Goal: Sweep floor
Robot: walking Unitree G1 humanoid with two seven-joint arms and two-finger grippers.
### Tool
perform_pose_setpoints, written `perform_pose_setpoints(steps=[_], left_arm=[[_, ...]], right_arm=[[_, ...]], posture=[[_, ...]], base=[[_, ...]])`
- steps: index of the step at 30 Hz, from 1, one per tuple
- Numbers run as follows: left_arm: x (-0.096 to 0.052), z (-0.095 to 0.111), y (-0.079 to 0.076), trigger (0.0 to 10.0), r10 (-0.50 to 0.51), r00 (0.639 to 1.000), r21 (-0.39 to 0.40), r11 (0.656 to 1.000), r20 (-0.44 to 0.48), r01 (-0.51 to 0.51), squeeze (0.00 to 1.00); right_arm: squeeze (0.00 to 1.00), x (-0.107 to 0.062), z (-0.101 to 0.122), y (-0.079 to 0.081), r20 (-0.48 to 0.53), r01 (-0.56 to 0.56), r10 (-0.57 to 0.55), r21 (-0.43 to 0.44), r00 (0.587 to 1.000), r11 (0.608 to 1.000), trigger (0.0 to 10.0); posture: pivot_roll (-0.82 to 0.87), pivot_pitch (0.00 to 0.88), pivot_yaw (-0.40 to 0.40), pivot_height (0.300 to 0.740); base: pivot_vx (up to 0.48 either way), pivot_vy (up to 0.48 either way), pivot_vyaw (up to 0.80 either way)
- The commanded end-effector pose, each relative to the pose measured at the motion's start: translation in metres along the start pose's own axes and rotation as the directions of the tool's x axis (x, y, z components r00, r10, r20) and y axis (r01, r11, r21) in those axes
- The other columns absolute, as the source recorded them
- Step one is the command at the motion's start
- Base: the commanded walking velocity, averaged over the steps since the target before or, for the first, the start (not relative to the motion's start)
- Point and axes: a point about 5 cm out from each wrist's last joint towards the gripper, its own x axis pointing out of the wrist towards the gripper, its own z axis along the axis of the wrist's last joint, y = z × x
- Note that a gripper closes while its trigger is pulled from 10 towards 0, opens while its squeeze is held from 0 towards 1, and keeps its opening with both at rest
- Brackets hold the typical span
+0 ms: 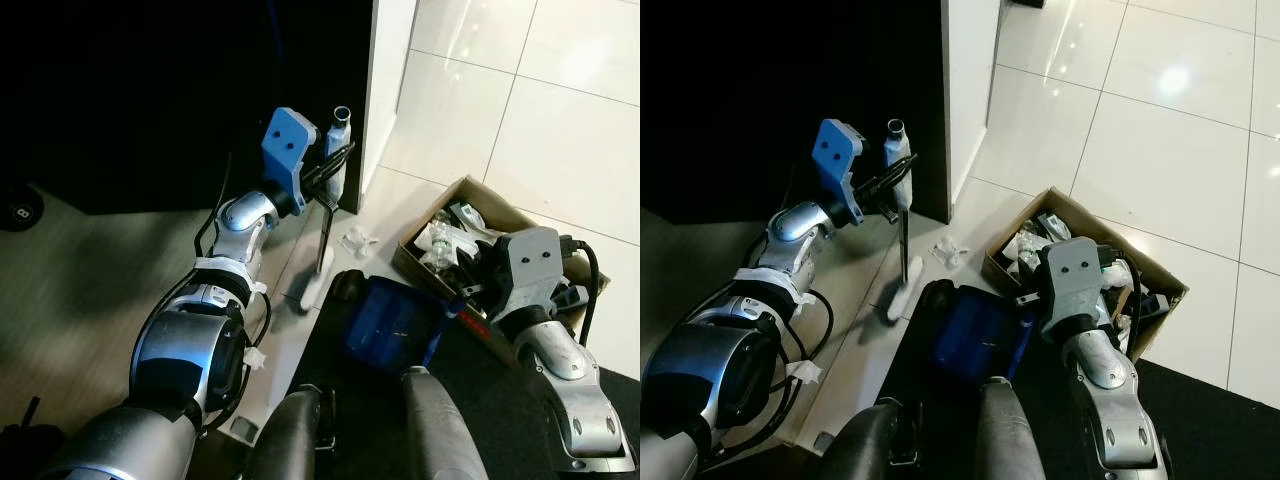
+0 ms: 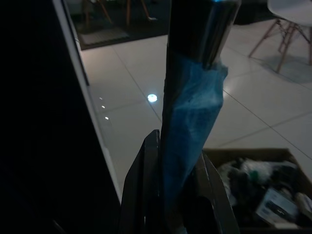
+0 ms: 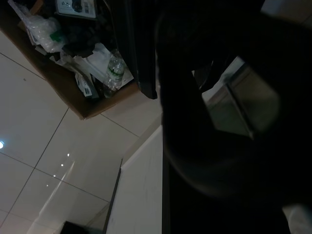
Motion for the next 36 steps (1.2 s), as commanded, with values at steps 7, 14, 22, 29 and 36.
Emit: perform_pose_setpoints(steps=[7,14,22,29,36], left_arm=[[-0.002,-0.003,-0.001,10.0,0.016,1.000,0.058,0.998,-0.027,-0.015,0.00],[-0.001,-0.007,-0.007,10.0,0.020,1.000,0.041,0.999,-0.025,-0.019,0.00],[0.001,-0.012,-0.015,10.0,0.011,0.998,0.110,0.994,-0.056,-0.004,0.00],[-0.001,-0.029,-0.035,10.0,-0.020,0.992,0.044,0.999,-0.121,0.025,0.00],[-0.003,-0.044,-0.051,10.0,0.008,0.988,-0.086,0.996,-0.152,-0.021,0.00]], right_arm=[[0.00,-0.011,-0.034,0.011,-0.162,-0.028,0.040,0.071,0.986,0.997,10.0],[0.00,-0.019,-0.034,0.011,-0.165,-0.022,0.034,0.074,0.986,0.997,10.0],[0.00,-0.025,-0.035,0.012,-0.171,-0.012,0.026,0.080,0.985,0.997,10.0],[0.00,-0.025,-0.034,0.012,-0.170,-0.008,0.022,0.083,0.985,0.997,10.0],[0.00,-0.026,-0.032,0.013,-0.165,-0.011,0.025,0.083,0.986,0.996,10.0]], posture=[[-0.35,0.383,0.091,0.740],[-0.36,0.413,0.098,0.740],[-0.37,0.424,0.101,0.740],[-0.37,0.424,0.099,0.740],[-0.38,0.428,0.094,0.740]], base=[[0.000,0.000,0.00],[0.000,0.000,0.00],[0.000,0.000,0.00],[0.000,0.000,0.00],[0.000,0.000,0.00]])
